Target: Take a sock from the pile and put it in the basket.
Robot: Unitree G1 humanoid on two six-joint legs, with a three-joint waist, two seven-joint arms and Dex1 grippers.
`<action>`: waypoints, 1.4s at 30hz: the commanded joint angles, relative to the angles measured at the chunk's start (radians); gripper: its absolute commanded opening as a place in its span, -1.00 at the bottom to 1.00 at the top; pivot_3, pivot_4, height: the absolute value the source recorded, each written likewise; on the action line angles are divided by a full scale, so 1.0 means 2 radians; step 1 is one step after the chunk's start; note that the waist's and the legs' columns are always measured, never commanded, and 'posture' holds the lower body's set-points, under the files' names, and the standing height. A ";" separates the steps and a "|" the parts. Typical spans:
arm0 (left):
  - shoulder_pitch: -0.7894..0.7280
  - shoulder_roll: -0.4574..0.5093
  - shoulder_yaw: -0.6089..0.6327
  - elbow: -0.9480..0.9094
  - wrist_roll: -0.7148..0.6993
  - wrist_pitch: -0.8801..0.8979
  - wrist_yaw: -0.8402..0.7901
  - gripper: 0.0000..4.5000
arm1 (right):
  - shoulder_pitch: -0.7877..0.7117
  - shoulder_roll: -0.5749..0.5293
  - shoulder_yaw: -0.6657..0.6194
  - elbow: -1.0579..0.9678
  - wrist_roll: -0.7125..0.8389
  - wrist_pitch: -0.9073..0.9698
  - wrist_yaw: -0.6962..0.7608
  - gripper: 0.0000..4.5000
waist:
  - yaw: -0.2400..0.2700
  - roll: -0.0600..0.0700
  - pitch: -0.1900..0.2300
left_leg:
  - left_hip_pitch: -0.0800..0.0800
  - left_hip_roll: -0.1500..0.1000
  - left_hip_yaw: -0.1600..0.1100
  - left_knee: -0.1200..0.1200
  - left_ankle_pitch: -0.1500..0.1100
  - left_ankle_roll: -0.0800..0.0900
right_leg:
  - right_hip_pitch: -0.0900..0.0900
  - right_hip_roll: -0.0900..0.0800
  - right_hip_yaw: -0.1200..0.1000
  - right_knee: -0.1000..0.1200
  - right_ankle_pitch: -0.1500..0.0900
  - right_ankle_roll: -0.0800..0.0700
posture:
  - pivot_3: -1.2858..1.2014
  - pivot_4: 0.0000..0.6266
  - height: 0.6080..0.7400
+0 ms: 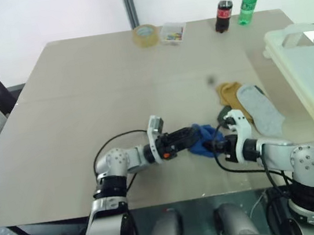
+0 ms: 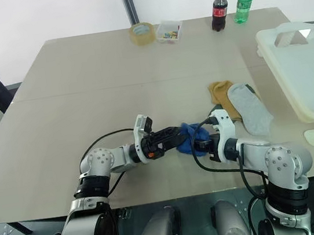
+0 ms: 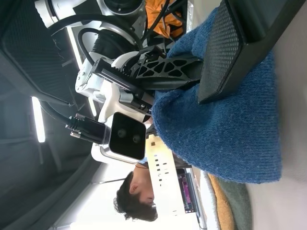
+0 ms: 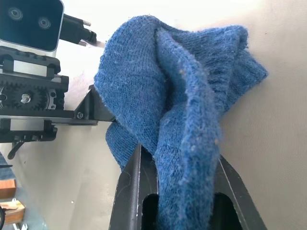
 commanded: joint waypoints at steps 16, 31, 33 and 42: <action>0.132 0.060 -0.088 -0.194 0.213 -0.551 -0.049 1.00 | -0.045 -0.070 -0.102 -0.006 0.115 0.005 -0.019 -0.99 | 0.000 0.005 0.004 | -0.003 0.000 0.001 -0.001 0.000 0.000 | -0.001 -0.002 0.002 -0.003 0.000 0.000 | 0.03 -0.52 1.00; 0.097 -0.022 -0.108 -0.188 0.216 -0.609 -0.002 1.00 | -0.216 -0.430 -0.139 0.251 0.136 -0.022 0.082 -0.99 | 0.003 0.004 0.010 | -0.003 0.000 0.004 0.001 -0.001 0.004 | 0.000 0.000 0.000 -0.003 0.000 0.000 | 0.03 -0.52 1.00; 0.088 -0.032 -0.110 -0.197 0.208 -0.601 0.006 1.00 | -0.219 -0.496 -0.124 0.317 0.103 -0.053 0.133 -0.99 | 0.003 0.004 0.010 | -0.004 0.000 0.004 0.001 -0.001 0.004 | 0.000 -0.001 0.000 -0.003 0.000 0.000 | 0.03 -0.52 1.00; 0.049 -0.051 -0.109 -0.191 0.198 -0.588 0.016 1.00 | -0.233 -0.590 -0.040 0.511 -0.018 -0.183 0.294 -0.52 | 0.000 0.004 0.010 | -0.002 0.001 0.010 0.001 -0.001 0.005 | 0.000 0.000 0.003 -0.004 0.001 0.001 | 0.03 -0.52 1.00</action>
